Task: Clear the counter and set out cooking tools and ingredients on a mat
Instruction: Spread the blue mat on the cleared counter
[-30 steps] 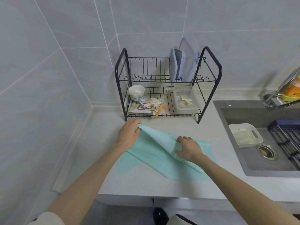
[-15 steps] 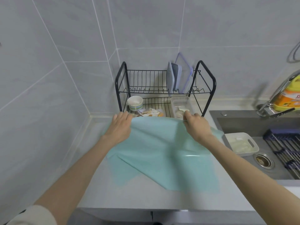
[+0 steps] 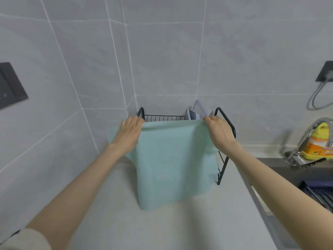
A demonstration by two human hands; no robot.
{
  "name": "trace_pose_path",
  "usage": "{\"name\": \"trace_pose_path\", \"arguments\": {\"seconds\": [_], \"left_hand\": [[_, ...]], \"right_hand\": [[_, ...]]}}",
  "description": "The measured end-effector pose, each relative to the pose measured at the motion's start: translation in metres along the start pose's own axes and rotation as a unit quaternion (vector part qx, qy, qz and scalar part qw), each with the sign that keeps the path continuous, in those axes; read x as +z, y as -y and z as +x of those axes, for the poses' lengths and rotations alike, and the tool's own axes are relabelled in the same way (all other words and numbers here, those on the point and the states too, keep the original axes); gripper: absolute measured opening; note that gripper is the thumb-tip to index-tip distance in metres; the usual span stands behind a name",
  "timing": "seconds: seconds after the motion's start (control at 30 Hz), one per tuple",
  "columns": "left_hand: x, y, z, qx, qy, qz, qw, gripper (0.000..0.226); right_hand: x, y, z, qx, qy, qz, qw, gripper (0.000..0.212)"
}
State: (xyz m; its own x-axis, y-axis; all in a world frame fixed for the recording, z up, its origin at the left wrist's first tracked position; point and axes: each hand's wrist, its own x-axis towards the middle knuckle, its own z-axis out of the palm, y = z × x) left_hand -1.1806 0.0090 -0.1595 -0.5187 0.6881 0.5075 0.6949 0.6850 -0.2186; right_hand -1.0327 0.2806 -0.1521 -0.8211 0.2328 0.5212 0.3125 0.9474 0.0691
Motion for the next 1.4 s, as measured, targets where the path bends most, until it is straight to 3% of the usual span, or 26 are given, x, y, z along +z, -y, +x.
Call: {"name": "trace_pose_path", "arguments": {"seconds": [0.23, 0.4, 0.83, 1.2, 1.4], "left_hand": [[-0.014, -0.002, -0.011, 0.027, -0.017, 0.037, 0.999, 0.059], [-0.014, -0.013, -0.049, 0.023, -0.004, -0.044, 0.999, 0.048], [0.011, -0.070, -0.203, -0.015, 0.194, -0.163, 0.967, 0.051], [0.016, -0.114, -0.305, -0.022, 0.367, -0.101, 0.924, 0.058], [0.008, -0.141, -0.341, -0.041, 0.437, -0.049, 0.897, 0.066]], "right_hand": [[-0.008, 0.002, -0.013, -0.004, -0.017, 0.021, 1.000, 0.033], [-0.004, 0.004, -0.052, -0.007, 0.009, 0.041, 0.999, 0.035], [0.024, 0.032, -0.202, 0.010, 0.185, 0.093, 0.978, 0.041], [0.032, 0.042, -0.282, -0.003, 0.396, 0.131, 0.909, 0.024], [0.047, 0.038, -0.329, -0.006, 0.459, 0.248, 0.853, 0.026]]}}
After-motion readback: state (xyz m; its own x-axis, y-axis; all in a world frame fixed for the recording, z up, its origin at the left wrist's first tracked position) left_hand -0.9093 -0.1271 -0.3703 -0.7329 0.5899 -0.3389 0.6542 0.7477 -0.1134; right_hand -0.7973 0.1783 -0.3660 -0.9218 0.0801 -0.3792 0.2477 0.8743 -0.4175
